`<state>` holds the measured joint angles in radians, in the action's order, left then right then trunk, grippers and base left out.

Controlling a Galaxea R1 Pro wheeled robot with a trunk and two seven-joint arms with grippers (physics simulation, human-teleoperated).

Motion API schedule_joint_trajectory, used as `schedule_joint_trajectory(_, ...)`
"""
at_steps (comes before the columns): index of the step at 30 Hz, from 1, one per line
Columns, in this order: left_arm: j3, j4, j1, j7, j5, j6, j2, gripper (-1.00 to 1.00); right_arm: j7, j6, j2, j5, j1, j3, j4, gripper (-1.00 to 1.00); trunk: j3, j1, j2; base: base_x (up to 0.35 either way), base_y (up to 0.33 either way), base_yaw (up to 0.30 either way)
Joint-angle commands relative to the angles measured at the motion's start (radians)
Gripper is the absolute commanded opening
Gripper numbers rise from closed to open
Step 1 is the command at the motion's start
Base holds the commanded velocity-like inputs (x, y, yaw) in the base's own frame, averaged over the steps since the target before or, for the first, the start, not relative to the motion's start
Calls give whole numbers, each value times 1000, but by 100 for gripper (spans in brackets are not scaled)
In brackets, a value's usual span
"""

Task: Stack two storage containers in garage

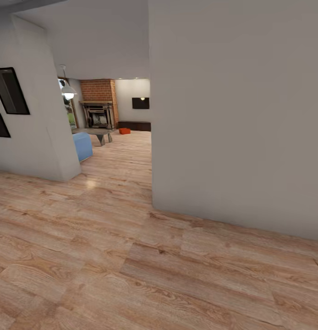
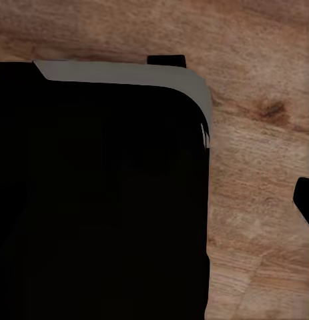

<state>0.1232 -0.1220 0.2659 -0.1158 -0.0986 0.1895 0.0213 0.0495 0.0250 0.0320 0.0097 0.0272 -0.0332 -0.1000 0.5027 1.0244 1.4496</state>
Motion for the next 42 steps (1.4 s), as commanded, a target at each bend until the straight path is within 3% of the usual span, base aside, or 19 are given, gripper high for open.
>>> schedule_joint_trajectory(1,9,1,1,-4,-10,4,0,100,4,3,0,1,0,-4,0,100,1,1,0,343,0,253)
schedule_joint_trajectory(42,9,2,1,-4,-10,5,0,100,4,3,0,1,0,-4,0,100,1,1,0,343,0,253)
